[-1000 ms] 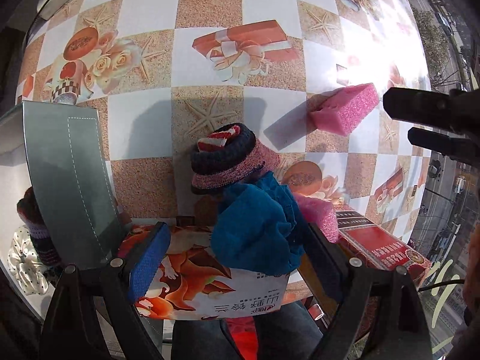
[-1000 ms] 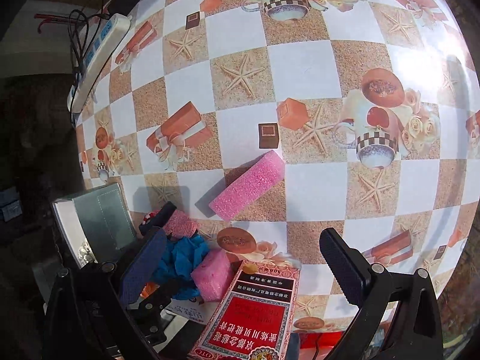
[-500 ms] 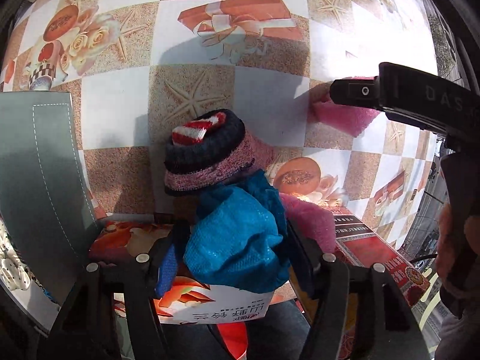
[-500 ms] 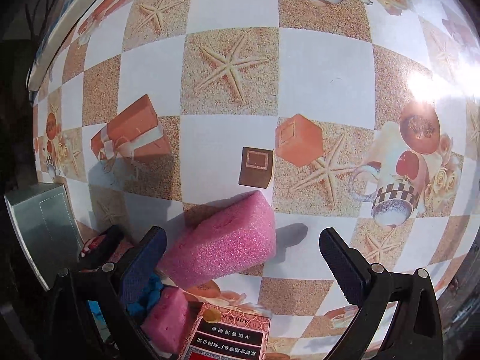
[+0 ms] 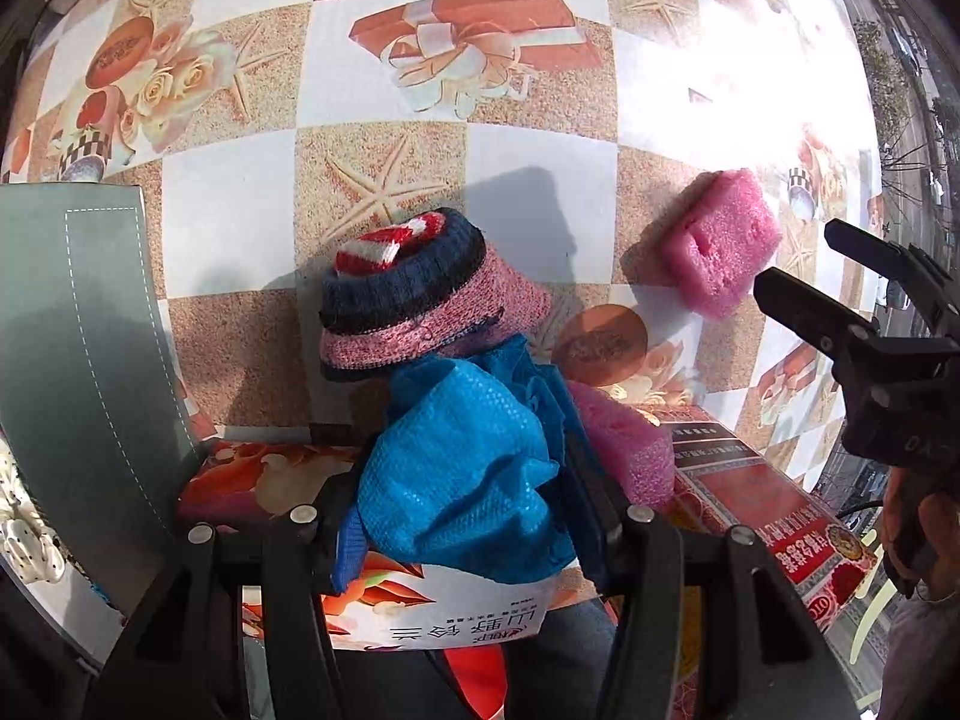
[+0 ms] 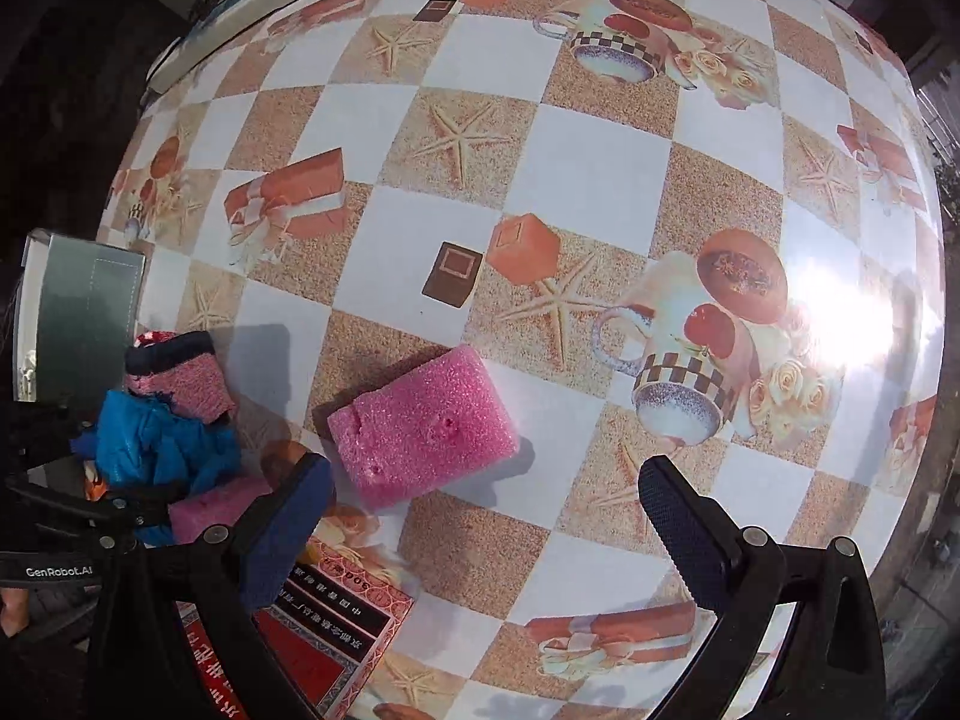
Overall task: Organize soft objects
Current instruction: 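Grasp the blue cloth with left tool while right tool reaches for the pink foam sponge, then carry the blue cloth with left tool over the box while right tool grasps the pink sponge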
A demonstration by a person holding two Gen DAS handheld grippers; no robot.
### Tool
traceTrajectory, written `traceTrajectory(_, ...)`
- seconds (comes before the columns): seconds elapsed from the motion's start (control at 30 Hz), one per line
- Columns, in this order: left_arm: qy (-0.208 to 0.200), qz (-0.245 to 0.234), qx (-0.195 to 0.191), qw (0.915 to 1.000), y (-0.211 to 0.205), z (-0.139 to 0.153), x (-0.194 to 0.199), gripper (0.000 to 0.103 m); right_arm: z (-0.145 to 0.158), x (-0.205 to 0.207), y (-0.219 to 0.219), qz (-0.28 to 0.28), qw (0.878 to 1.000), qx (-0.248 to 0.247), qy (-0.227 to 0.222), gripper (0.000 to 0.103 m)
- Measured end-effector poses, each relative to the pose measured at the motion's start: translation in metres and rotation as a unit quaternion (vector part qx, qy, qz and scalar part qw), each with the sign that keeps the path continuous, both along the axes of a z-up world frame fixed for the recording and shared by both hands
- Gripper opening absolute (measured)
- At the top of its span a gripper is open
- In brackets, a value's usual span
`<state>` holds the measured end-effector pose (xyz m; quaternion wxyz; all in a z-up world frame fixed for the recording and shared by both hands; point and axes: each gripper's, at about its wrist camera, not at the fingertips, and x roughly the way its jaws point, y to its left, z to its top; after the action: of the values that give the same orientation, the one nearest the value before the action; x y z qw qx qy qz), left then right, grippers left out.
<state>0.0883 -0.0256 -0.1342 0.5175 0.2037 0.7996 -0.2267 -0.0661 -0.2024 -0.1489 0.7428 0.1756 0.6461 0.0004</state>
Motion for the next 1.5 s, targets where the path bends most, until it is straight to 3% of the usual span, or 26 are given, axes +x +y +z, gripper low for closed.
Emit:
traceTrajectory(0.1, -0.003, 0.002, 0.005, 1.0000, -0.001, -0.001, -0.002, 0.060, -0.014, 0.016, 0.032, 0.080, 0.995, -0.048, 0.015, 0.103)
traceTrajectory(0.2, -0.005, 0.002, 0.008, 1.0000, -0.004, -0.003, -0.005, 0.060, -0.032, 0.023, 0.047, 0.115, 0.990, -0.068, 0.039, 0.103)
traceTrajectory(0.43, -0.011, -0.003, 0.011, 0.9999, -0.006, -0.008, -0.013, 0.060, -0.041, 0.027, 0.050, 0.103, 0.989, -0.086, 0.060, 0.103)
traceTrajectory(0.53, -0.021, -0.008, 0.002, 0.9997, -0.005, -0.003, -0.014, 0.045, -0.044, 0.054, 0.049, 0.101, 0.989, -0.078, 0.080, 0.103)
traceTrajectory(0.57, -0.028, -0.013, 0.001, 0.9995, -0.005, -0.001, -0.014, 0.042, -0.042, 0.057, 0.047, 0.095, 0.990, -0.077, 0.077, 0.097)
traceTrajectory(0.67, -0.061, -0.025, -0.017, 0.9977, -0.006, 0.011, -0.015, 0.036, -0.029, 0.063, 0.035, 0.072, 0.993, -0.080, 0.056, 0.075)
traceTrajectory(0.87, -0.126, -0.056, -0.050, 0.9892, -0.007, 0.041, -0.019, 0.034, 0.012, 0.049, 0.004, -0.007, 0.998, -0.068, 0.009, 0.075)
traceTrajectory(1.07, -0.181, -0.100, -0.085, 0.9747, -0.003, 0.079, -0.033, 0.034, 0.068, 0.012, -0.019, -0.092, 0.994, -0.046, -0.041, 0.075)
traceTrajectory(1.3, -0.209, -0.143, -0.119, 0.9600, 0.018, 0.111, -0.047, 0.034, 0.113, -0.050, 0.001, -0.150, 0.985, -0.043, -0.077, 0.075)
traceTrajectory(1.5, -0.226, -0.184, -0.128, 0.9479, 0.033, 0.128, -0.061, 0.034, 0.142, -0.076, 0.032, -0.166, 0.981, -0.049, -0.087, 0.075)
